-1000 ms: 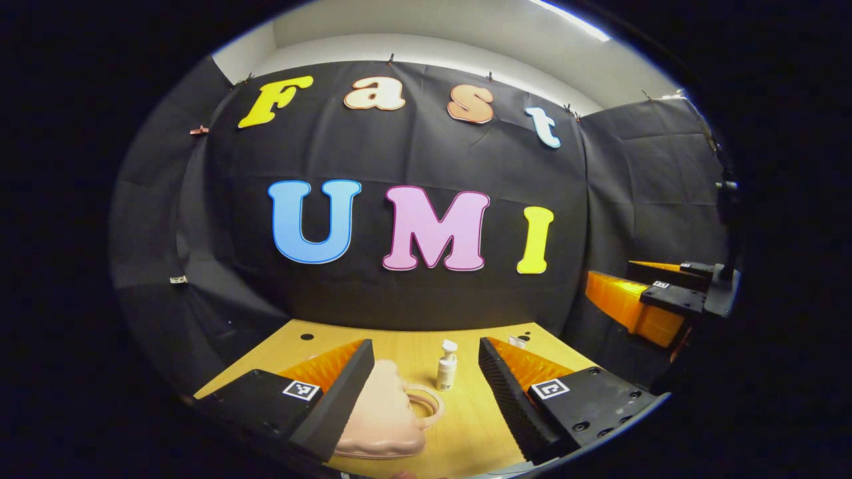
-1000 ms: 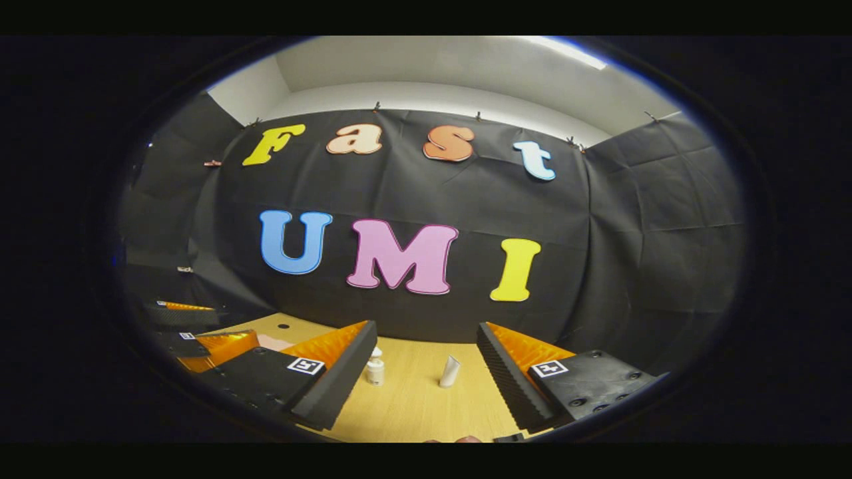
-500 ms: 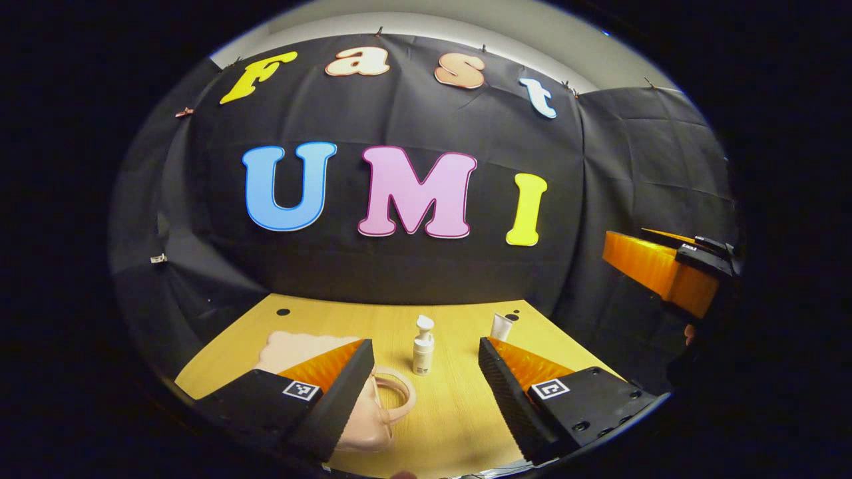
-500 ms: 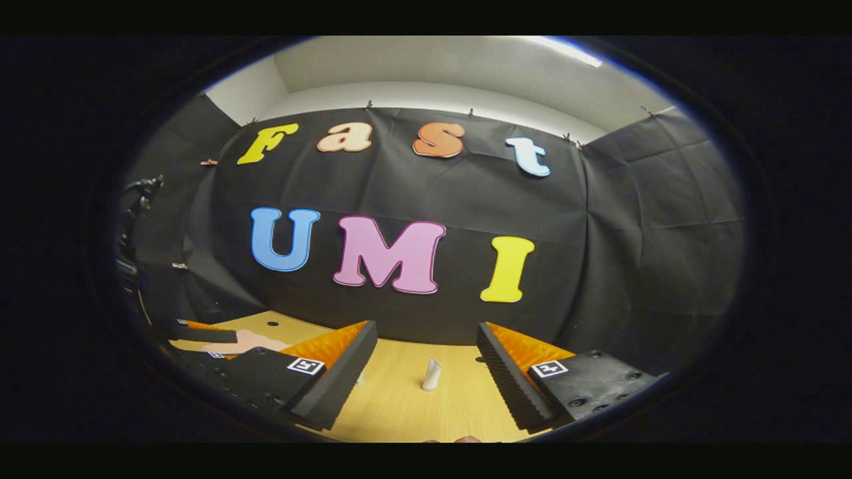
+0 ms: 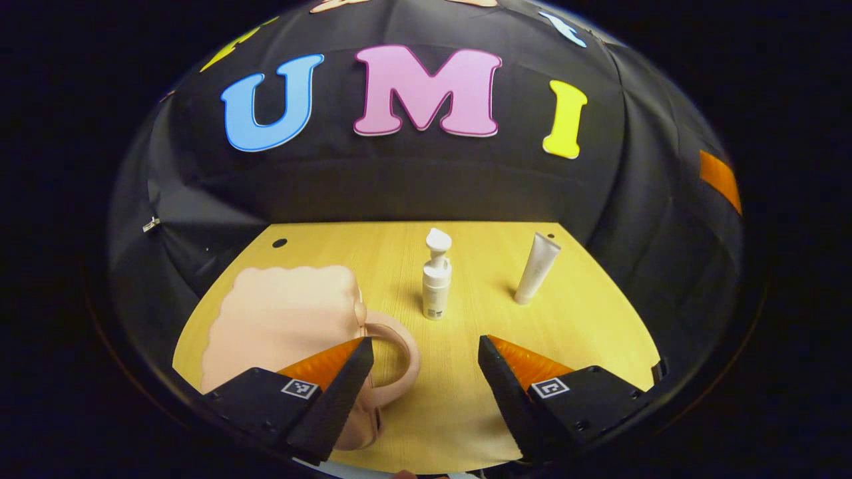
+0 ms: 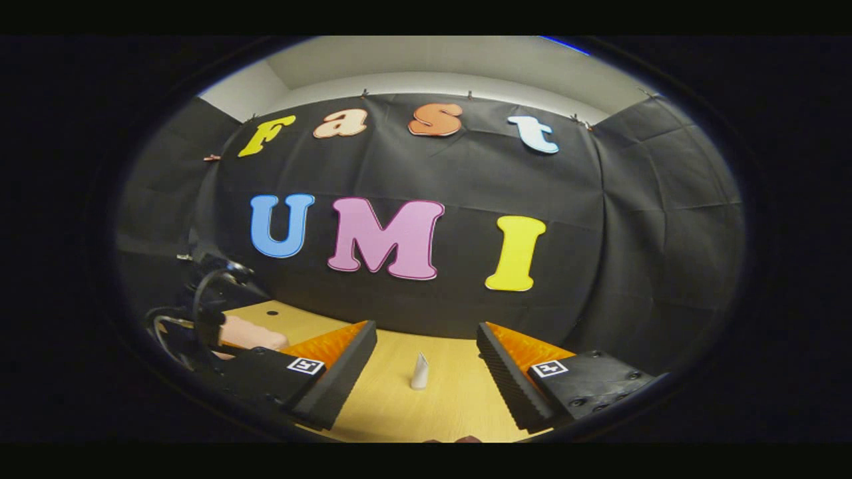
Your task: First open the suitcase, pack the skin care products into it, and then close the suitcase.
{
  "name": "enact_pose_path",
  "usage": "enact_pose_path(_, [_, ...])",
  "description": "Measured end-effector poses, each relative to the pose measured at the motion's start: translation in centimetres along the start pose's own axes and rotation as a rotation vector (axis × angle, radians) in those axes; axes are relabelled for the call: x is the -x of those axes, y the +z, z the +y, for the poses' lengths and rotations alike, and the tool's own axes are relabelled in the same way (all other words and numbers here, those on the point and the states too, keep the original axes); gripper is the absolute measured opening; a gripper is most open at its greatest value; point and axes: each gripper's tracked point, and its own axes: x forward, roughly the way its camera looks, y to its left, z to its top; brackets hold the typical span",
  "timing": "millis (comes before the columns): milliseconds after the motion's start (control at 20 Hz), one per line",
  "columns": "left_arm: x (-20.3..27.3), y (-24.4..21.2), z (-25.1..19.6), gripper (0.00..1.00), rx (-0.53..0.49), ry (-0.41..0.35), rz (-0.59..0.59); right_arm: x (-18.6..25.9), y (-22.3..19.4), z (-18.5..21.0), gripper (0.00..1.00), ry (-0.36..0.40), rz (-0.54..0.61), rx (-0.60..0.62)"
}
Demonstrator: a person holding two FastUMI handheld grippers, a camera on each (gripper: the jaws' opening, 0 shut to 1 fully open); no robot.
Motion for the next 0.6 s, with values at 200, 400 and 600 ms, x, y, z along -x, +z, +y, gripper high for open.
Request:
enact_pose_path(200, [-4.1, -1.4, 0.3, 1.00, -0.027, 0.067, 0.089, -1.6, -2.7, -3.4, 0.96, 0.007, 0.040, -0.019])
enact_pose_path(400, [-7.3, -2.7, 0.4, 0.98, 0.018, 0.101, 0.155, -3.0, -4.6, -7.9, 0.96, -0.041, 0.065, 0.050])
enact_pose_path(600, [-9.0, -3.8, 0.8, 0.95, 0.008, 0.091, 0.203, -3.6, -5.6, -10.5, 0.96, -0.075, 0.091, 0.018])
